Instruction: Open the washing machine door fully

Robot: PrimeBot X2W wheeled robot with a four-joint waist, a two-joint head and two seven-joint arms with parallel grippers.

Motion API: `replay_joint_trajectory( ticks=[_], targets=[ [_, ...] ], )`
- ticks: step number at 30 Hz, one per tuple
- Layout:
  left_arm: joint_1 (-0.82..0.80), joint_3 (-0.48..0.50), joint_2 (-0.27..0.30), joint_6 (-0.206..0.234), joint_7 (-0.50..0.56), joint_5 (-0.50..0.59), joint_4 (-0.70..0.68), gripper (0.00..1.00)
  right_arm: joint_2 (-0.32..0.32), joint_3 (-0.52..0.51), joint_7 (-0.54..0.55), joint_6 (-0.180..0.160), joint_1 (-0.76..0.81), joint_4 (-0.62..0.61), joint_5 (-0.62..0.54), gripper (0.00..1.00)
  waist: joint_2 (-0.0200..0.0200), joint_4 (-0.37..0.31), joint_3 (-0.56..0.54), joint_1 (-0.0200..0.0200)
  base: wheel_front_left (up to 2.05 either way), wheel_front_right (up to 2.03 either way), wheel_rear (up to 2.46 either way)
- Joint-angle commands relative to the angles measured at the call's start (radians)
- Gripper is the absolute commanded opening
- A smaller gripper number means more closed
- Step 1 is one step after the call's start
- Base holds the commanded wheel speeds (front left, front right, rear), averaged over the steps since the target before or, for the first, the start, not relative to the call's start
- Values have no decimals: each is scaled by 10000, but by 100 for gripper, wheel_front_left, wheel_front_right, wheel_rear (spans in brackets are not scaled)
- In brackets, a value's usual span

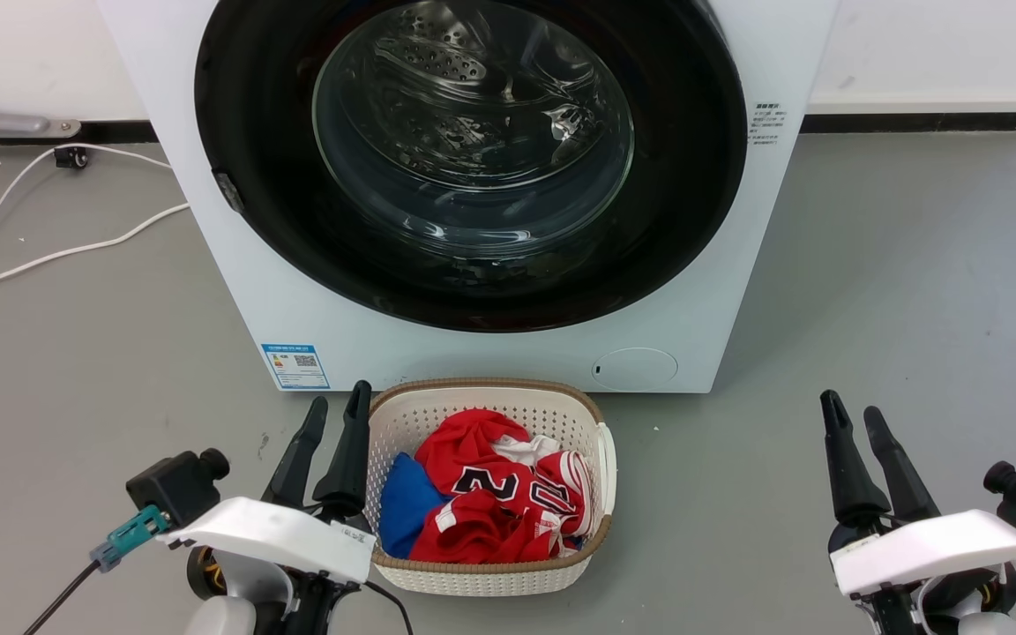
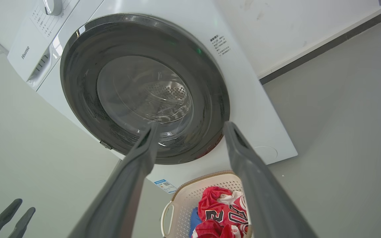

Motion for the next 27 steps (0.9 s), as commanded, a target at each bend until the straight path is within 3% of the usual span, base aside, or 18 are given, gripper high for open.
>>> replay_joint_trajectory(
  ticks=[1,11,27],
  targets=[
    [-327,-107,94,-20,-127,456,-89,100,-14,28,-76,13,-50,-219,-482,100,0,-3,0,0,0,0,0],
    [-477,-442,262,74,-543,2433,295,100,2,185,-29,16,82,-479,-2518,100,0,-35,-6,0,0,0,0],
    [-555,-445,280,253,-941,4037,682,100,28,133,-90,20,242,-754,-4381,100,0,-23,-63,0,0,0,0]
  ],
)
